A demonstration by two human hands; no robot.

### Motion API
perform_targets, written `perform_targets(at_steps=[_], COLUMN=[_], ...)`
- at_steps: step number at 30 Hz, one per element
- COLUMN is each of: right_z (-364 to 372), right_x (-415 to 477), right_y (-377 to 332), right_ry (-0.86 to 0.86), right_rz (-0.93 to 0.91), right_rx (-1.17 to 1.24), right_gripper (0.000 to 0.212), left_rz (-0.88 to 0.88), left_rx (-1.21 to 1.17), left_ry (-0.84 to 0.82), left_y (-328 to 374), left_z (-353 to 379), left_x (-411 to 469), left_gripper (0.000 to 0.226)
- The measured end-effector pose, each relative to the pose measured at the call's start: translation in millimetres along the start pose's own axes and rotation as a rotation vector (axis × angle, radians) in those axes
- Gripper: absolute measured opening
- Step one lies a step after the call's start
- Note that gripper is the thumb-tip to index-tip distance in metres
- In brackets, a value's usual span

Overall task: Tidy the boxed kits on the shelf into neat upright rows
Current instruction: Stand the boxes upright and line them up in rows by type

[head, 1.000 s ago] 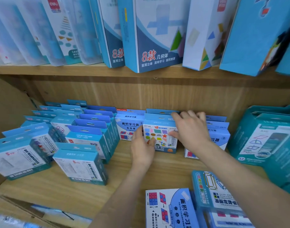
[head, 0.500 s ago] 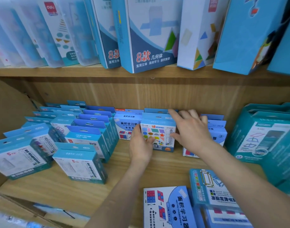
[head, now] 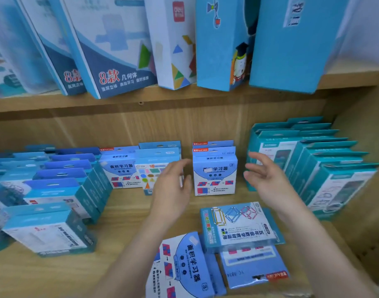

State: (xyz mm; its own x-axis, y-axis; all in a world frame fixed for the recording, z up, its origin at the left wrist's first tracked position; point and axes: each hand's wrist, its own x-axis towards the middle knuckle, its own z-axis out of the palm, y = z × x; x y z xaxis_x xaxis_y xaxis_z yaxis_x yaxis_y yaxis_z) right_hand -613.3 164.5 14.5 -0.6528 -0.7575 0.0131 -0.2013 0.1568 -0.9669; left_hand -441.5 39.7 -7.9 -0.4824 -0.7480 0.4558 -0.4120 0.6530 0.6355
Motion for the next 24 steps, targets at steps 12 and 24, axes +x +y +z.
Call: perform_targets(at_steps=[12,24], right_z=[9,-1], right_x=[16,16], right_y=[4,10], right_ry=[-0.137,-0.046], right_rz=[0.079,-0.222], right_rx=[-0.081,-0.499], right_gripper=[0.073,0.034], left_rz=[-0.253,-0.079], left_rx=[-0.211,-0.081], left_ry=[-0.095,-0.069], left_y=[9,9], left_z=[34,21], left_x=[12,-7], left_gripper=[0.069,0.038])
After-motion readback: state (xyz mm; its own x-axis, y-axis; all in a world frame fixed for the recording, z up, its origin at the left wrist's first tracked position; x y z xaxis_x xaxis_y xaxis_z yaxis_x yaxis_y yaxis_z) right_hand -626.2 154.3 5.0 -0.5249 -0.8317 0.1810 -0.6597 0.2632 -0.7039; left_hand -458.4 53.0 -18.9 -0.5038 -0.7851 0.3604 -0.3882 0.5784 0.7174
